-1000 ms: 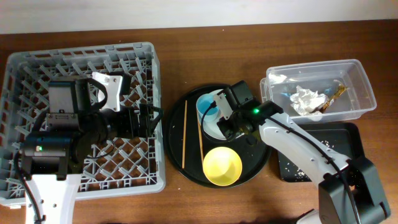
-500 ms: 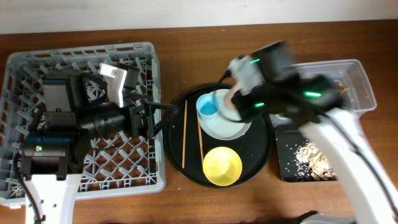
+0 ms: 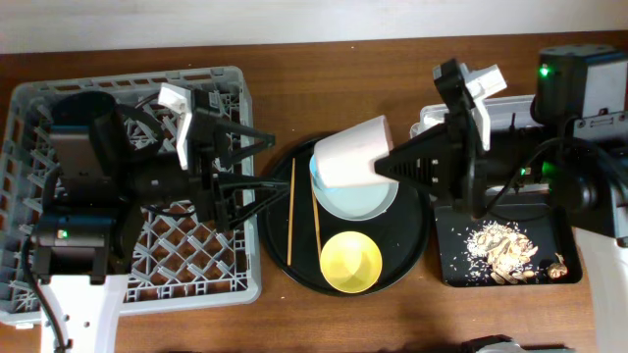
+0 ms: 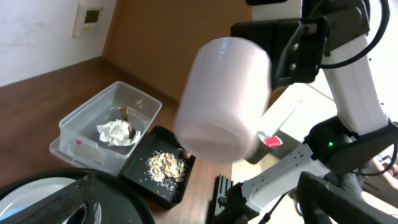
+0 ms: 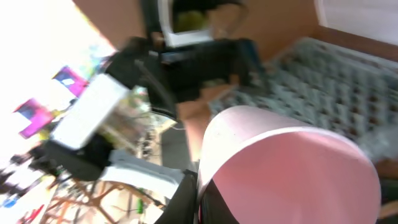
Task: Sort waste into correct bins and load items into the dishwasher rack
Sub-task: 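Grasp the pink cup with the right gripper and lift it, then hand the pink cup from the right gripper to the left gripper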
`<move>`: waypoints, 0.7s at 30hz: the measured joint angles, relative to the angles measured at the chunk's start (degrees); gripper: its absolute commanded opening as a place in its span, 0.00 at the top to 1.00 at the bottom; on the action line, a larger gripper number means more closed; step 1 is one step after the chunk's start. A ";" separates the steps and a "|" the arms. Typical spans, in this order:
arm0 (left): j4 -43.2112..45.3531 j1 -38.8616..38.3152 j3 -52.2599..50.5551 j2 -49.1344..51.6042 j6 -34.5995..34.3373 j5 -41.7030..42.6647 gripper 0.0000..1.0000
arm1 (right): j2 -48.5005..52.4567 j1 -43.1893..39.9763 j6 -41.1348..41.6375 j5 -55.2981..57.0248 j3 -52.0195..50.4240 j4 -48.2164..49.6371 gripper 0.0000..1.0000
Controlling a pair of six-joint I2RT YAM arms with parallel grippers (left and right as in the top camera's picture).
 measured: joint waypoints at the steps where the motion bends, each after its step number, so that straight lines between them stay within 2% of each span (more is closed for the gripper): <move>1: 0.68 -0.48 0.00 0.00 0.02 0.11 0.01 | 0.02 0.48 -0.04 -1.77 0.02 0.55 0.96; 13: 5.64 -9.11 0.00 0.00 -0.04 0.74 0.02 | 0.09 5.57 -0.66 -6.12 0.00 3.15 0.96; 16: 5.79 -10.14 0.00 0.00 -0.15 0.76 0.11 | 0.17 6.03 -0.70 -6.25 0.00 4.00 0.96; 17: 5.97 -10.54 0.00 0.00 -0.24 0.76 0.18 | 0.22 6.14 -0.72 -6.34 0.00 4.20 0.96; 21: 7.06 -11.26 0.02 0.00 -0.26 1.16 0.23 | 0.57 6.34 -0.87 -6.40 0.00 4.46 0.96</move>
